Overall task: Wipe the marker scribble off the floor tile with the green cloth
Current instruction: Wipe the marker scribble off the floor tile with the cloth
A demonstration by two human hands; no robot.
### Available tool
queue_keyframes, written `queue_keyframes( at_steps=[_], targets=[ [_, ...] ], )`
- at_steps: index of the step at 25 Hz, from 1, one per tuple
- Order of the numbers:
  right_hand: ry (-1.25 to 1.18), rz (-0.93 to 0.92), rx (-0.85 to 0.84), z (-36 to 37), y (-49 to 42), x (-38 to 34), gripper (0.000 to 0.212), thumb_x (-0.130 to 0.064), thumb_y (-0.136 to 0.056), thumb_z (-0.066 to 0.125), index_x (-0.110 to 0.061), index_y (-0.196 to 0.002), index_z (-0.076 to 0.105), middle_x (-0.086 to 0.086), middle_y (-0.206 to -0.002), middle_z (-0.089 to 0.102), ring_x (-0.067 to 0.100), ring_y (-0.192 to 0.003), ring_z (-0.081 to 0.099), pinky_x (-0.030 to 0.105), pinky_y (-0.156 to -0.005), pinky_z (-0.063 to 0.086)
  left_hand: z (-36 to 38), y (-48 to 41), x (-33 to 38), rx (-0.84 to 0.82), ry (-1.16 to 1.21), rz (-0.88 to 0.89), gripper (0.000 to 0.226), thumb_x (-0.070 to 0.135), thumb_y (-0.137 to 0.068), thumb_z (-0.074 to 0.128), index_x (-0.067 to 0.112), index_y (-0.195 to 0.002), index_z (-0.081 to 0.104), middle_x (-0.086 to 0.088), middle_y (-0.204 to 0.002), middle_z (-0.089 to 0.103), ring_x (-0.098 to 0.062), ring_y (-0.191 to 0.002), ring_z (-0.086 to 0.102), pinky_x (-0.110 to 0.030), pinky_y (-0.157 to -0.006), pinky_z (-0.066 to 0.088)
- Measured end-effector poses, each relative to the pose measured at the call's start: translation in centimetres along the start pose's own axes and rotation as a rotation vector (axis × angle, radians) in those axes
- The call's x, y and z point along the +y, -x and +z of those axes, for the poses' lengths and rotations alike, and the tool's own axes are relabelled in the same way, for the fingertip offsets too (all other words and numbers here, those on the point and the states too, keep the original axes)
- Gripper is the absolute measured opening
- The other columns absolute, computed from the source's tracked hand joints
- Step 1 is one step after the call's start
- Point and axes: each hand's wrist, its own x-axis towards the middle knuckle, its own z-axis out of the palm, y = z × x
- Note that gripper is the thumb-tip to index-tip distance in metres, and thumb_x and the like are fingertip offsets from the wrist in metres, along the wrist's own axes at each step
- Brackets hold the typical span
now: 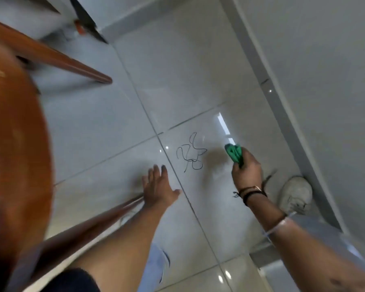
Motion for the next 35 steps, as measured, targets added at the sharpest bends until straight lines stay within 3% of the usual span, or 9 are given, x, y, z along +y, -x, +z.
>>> queue_keyframes(
  at_steps=[7,11,17,19,22,27,30,32,35],
  targets=[
    [0.619,-0.375,-0.521,16.6,3.1,6.6,0.085,-0.049,-0.082,0.049,-0.010,-0.150,0.016,0.013,-0.162,0.003,0.032,-0.148,0.004,0.055,-0.117,0.002,6.7,-12.2,-3.7,0.039,-0.241,-0.022,0.136,0.063,-0.059,0.079,0.011,-0.154,-0.003,-0.015,-0.164,-0.009,-0.034,-0.151,-0.004,-0.051,-0.121,0.006],
    [0.674,-0.446,-0.324,16.7,3.3,7.4,0.085,-0.059,-0.081,0.037,-0.004,-0.145,0.031,0.016,-0.158,0.024,0.033,-0.145,0.021,0.054,-0.115,-0.002,7.4,-13.5,-4.8,0.072,-0.140,-0.032,0.135,0.048,-0.061,0.086,0.012,-0.154,-0.004,-0.013,-0.164,-0.011,-0.034,-0.151,-0.001,-0.050,-0.122,0.012],
    [0.939,-0.981,-0.704,15.9,2.0,9.1,0.083,-0.064,-0.083,0.032,-0.015,-0.149,0.024,0.003,-0.161,0.014,0.027,-0.148,0.010,0.053,-0.115,-0.015,7.2,-13.3,-4.8,0.025,0.008,-0.050,0.134,0.035,-0.062,0.088,0.016,-0.155,-0.007,-0.007,-0.163,-0.018,-0.033,-0.151,-0.009,-0.049,-0.121,0.018],
    [0.945,-0.870,-0.524,15.9,-1.3,8.9,0.083,-0.066,-0.084,0.030,-0.019,-0.151,0.016,0.001,-0.162,0.012,0.024,-0.149,0.009,0.055,-0.114,-0.013,7.2,-13.6,-4.5,0.020,0.011,-0.059,0.134,0.033,-0.063,0.088,0.016,-0.154,-0.007,-0.008,-0.163,-0.019,-0.033,-0.151,-0.010,-0.049,-0.121,0.019],
    [0.737,-0.163,-0.172,15.2,-4.8,7.0,0.090,-0.072,-0.082,0.026,-0.017,-0.151,0.007,0.002,-0.163,0.003,0.024,-0.149,0.002,0.060,-0.113,-0.002,7.1,-13.7,-4.2,-0.018,-0.009,-0.078,0.133,0.034,-0.064,0.088,0.014,-0.154,-0.009,-0.010,-0.162,-0.022,-0.035,-0.150,-0.011,-0.049,-0.121,0.021],
    [0.884,-1.017,-0.778,15.4,-0.1,8.5,0.084,-0.070,-0.081,0.032,-0.023,-0.150,0.019,-0.002,-0.160,0.021,0.019,-0.148,0.001,0.051,-0.110,-0.028,6.9,-13.6,-4.1,-0.016,-0.036,-0.063,0.132,0.035,-0.067,0.085,0.012,-0.154,-0.010,-0.013,-0.162,-0.022,-0.037,-0.150,-0.012,-0.050,-0.122,0.019],
    [0.726,-0.438,-0.179,17.2,-4.7,6.7,0.085,-0.074,-0.083,0.023,-0.024,-0.151,0.014,-0.004,-0.161,0.009,0.019,-0.148,0.002,0.056,-0.111,-0.018,7.0,-13.9,-4.4,-0.027,-0.052,-0.053,0.131,0.038,-0.067,0.084,0.011,-0.153,-0.011,-0.014,-0.161,-0.023,-0.038,-0.149,-0.013,-0.051,-0.122,0.015],
    [0.692,-0.293,-0.226,18.3,-5.3,3.4,0.090,-0.079,-0.080,0.013,-0.024,-0.151,0.004,-0.006,-0.159,-0.007,0.020,-0.148,-0.008,0.052,-0.107,-0.027,6.7,-13.7,-4.3,-0.038,-0.078,-0.049,0.130,0.040,-0.068,0.083,0.011,-0.153,-0.012,-0.014,-0.161,-0.022,-0.038,-0.149,-0.013,-0.051,-0.123,0.012],
    [0.835,-0.964,-0.552,18.1,-3.8,4.4,0.082,-0.074,-0.084,0.020,-0.024,-0.149,0.021,-0.001,-0.160,0.021,0.019,-0.147,0.003,0.052,-0.113,-0.023,6.7,-13.4,-4.1,-0.015,-0.150,-0.057,0.129,0.043,-0.071,0.081,0.009,-0.153,-0.012,-0.017,-0.161,-0.021,-0.039,-0.149,-0.011,-0.052,-0.123,0.009]
  ],
)
